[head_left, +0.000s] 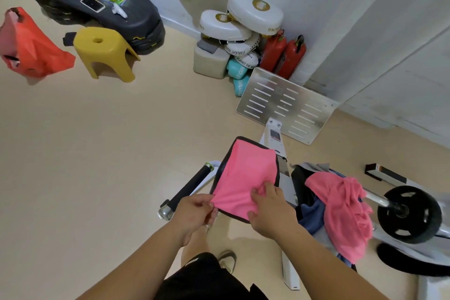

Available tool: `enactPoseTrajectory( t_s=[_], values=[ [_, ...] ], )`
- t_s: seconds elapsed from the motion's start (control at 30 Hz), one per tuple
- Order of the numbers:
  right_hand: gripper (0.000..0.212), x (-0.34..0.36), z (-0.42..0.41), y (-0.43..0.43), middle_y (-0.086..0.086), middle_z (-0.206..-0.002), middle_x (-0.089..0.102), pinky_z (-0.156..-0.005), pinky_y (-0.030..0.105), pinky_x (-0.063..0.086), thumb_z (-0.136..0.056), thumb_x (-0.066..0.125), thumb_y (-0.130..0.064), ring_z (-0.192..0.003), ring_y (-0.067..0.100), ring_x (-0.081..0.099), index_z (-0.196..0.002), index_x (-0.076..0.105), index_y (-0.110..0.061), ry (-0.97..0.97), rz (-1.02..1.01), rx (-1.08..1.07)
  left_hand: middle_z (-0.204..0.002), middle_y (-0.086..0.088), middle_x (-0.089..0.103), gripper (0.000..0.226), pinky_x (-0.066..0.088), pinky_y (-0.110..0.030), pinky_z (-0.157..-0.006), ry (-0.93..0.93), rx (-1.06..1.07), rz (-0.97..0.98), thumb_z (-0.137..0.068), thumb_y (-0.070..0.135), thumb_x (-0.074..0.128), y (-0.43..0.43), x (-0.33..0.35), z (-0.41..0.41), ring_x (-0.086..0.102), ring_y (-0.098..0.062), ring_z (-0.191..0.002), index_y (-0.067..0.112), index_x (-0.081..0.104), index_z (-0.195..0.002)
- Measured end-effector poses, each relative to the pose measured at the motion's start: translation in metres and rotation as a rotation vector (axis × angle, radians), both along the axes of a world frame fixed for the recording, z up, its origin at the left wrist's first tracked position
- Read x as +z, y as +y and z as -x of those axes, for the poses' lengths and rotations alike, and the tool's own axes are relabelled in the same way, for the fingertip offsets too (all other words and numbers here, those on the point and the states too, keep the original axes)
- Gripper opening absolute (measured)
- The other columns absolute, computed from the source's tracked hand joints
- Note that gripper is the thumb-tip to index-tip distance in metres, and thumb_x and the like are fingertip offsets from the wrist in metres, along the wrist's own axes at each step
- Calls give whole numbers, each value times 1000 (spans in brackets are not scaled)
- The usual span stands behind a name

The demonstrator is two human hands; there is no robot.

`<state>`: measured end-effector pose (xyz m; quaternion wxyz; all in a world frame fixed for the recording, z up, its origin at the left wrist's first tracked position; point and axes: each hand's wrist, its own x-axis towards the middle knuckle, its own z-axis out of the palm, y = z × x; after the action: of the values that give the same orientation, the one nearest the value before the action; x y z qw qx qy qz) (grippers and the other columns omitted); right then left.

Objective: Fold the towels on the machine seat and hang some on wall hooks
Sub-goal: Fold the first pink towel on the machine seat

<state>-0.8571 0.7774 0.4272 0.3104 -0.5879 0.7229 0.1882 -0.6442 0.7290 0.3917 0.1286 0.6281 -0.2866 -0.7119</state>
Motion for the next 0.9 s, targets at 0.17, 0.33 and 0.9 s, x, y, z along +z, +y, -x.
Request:
enactPoseTrajectory(
  t_s=[0.17, 0.33, 0.9],
  values=[
    [61, 1, 2, -6, 12, -159, 19, -105, 45, 48, -101, 40, -44, -141, 32, 25, -158, 28, -26, -4, -27, 2, -76, -14, 66, 16, 55, -35, -75, 197, 281, -265, -95, -2, 58, -8, 3, -2, 60, -19, -66, -5, 74, -97],
    [53, 2, 5, -10, 8, -157, 21, -101, 42, 50, -101, 40, -45, -136, 29, 29, -153, 39, -32, -7, -22, -14, -74, -12, 67, 8, 53, -25, -48, 79, 350, -374, -94, -1, 68, -17, -4, 11, 60, -15, -56, 0, 67, -102],
    [37, 1, 8, -10, 2, -135, 43, -78, 31, 42, -97, 43, -33, -108, 22, 44, -131, 55, -28, -13, 141, -41, -70, -7, 59, 13, 41, -26, -51, -256, -113, -324, -84, 21, 64, -23, -11, 15, 53, -19, -59, 9, 62, -89]
  ],
)
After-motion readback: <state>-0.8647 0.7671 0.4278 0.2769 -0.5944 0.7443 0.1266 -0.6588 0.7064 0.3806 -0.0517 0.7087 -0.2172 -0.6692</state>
